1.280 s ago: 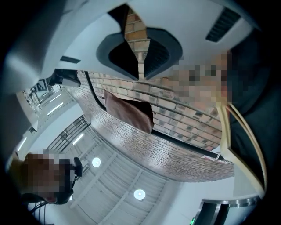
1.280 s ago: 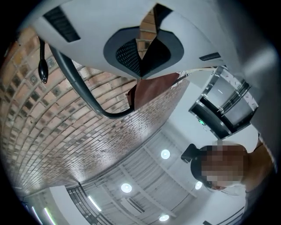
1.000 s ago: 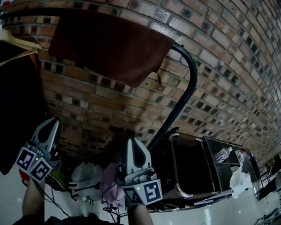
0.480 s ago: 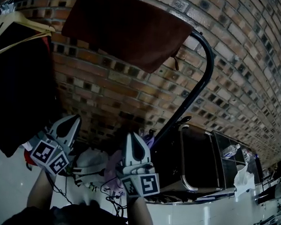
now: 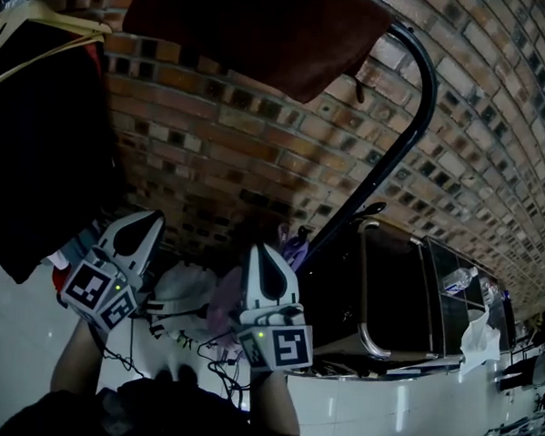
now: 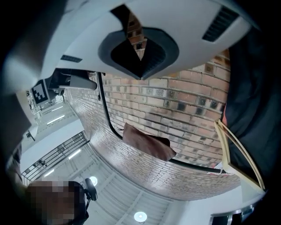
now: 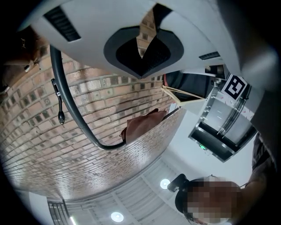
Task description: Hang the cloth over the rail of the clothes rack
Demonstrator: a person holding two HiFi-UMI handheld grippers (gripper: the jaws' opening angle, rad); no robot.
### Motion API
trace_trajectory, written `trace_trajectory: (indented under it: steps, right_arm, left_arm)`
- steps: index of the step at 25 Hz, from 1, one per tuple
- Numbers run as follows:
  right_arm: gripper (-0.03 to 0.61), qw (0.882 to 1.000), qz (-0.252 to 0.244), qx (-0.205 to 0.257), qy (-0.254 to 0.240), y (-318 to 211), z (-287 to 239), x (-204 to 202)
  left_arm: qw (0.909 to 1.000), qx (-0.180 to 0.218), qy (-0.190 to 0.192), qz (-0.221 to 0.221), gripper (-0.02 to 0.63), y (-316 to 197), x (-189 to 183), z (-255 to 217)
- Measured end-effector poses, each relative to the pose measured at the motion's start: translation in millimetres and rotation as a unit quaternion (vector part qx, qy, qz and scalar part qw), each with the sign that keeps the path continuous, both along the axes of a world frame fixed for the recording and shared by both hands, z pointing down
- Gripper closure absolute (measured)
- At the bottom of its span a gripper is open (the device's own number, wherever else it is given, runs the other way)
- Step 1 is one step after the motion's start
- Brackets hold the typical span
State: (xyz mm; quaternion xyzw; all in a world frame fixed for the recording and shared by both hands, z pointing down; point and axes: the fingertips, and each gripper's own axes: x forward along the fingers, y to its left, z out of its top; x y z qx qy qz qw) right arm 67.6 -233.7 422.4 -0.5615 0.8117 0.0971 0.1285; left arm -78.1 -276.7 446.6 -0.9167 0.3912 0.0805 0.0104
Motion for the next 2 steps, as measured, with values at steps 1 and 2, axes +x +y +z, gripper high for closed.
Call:
trace_trajectory:
  steps: [1,2]
  right_arm:
    - [0.574,1.000,0.000,-0.003,0.000,-1.1,3.2,1.3]
    - [0.574,1.000,0.001,-0.006,0.000,-2.3,6.4,2.5]
  left_arm:
    - [1.0000,-0.002,-0.001,-0.002,0.600,-0.4,-1.1,2.3]
    - [1.0000,-0.003,-0.002,-0.004,0.600,-0.9,-2.2,4.5]
